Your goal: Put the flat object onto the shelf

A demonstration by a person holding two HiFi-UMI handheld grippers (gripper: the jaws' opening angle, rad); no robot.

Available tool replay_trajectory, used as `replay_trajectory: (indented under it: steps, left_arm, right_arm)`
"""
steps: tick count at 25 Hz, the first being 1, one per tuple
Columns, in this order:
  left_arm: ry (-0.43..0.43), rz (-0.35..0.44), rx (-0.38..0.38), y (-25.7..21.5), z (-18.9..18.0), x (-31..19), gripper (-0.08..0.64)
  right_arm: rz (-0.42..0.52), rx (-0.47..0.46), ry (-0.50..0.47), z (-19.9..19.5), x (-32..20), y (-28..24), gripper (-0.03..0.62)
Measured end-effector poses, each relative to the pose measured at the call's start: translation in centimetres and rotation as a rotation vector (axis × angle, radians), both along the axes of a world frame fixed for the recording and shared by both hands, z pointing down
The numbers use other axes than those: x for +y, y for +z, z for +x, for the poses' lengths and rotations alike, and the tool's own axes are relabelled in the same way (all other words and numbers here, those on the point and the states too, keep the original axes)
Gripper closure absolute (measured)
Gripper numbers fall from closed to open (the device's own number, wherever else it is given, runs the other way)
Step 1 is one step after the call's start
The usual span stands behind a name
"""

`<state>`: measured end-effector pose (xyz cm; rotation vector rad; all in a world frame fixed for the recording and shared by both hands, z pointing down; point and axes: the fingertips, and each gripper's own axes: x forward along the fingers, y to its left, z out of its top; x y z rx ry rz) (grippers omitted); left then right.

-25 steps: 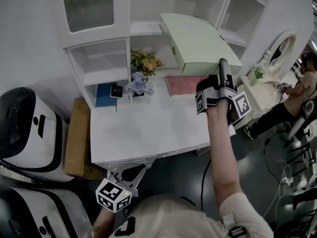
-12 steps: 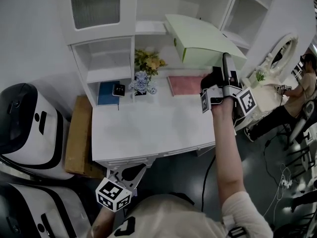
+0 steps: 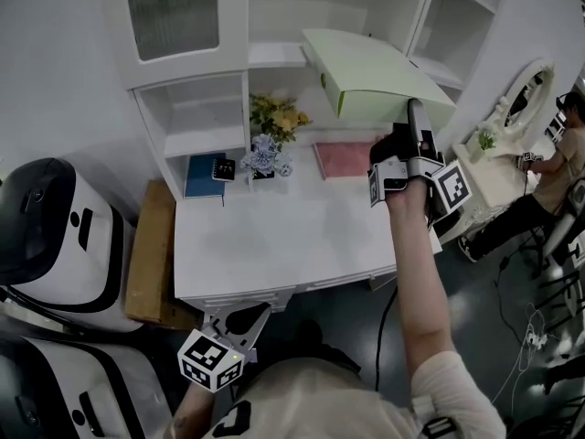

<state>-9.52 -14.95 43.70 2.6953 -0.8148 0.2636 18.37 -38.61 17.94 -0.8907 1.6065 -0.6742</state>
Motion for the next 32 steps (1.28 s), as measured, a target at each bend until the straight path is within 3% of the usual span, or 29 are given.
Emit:
replay_trajectory:
  steps: [23,32]
  left_arm:
    - [-0.082,0.003,-0.024,-0.3,1.2,-2.0,0.546]
    - [-0.094,0.002,-0.029,-0.4,0.1,-1.0,0.546]
  right_arm:
    - [0.008,0.072,0.010,-0.6,-3.1,1.0,0.310]
    - [-0.003,0.102,0.063,-1.1,-3.6,1.2,0.310]
